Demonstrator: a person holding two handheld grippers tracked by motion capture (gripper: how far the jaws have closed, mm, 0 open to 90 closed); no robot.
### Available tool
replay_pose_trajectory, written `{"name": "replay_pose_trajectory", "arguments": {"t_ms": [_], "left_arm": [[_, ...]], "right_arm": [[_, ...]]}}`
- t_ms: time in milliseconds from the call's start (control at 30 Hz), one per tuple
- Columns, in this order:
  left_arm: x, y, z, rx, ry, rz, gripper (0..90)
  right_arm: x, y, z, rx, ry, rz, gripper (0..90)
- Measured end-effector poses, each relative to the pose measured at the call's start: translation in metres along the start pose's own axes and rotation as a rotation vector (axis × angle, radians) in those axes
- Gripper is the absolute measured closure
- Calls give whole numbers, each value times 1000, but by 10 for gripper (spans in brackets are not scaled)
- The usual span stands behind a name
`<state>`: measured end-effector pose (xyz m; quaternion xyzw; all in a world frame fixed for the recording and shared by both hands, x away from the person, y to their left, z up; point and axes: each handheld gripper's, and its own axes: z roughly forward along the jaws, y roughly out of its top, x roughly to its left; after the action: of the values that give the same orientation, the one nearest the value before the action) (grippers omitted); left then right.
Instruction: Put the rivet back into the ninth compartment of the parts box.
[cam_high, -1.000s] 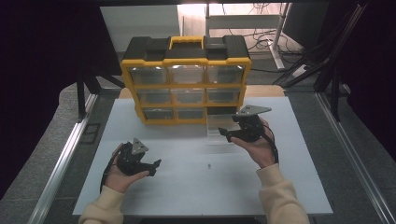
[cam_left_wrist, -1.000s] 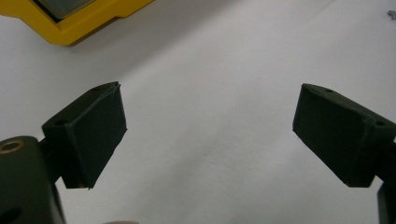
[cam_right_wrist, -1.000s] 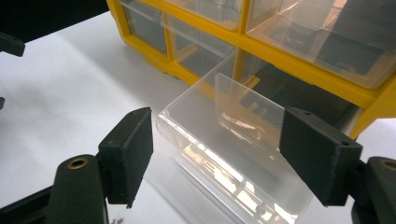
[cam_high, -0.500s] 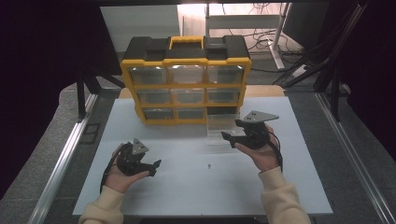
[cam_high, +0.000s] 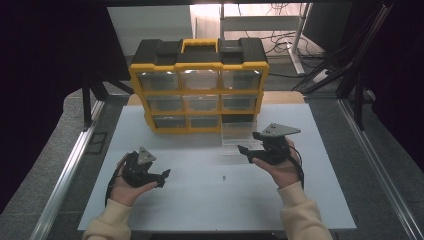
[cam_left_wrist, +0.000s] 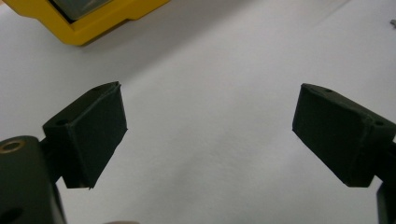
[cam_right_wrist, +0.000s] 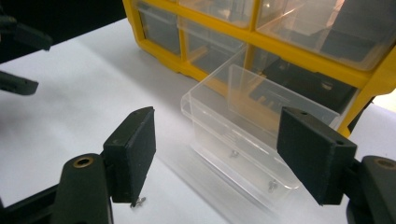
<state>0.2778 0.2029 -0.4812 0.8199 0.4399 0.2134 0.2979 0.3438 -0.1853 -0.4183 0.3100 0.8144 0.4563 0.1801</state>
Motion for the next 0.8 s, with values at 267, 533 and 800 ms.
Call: {"name": "replay_pose_trajectory", "arguments": {"t_ms": [267,533,800], "left_arm": [[1,-1,1,0,-10,-7,103],[3,-2,1,-3,-15,-9,103],[4,-2,-1,-6,-15,-6,103]], "right_arm": [[5,-4,-1,-2,24,-19,290],[10,-11,-2,12,32,-28,291],[13,-17,-4,21,50,-32,292]]}}
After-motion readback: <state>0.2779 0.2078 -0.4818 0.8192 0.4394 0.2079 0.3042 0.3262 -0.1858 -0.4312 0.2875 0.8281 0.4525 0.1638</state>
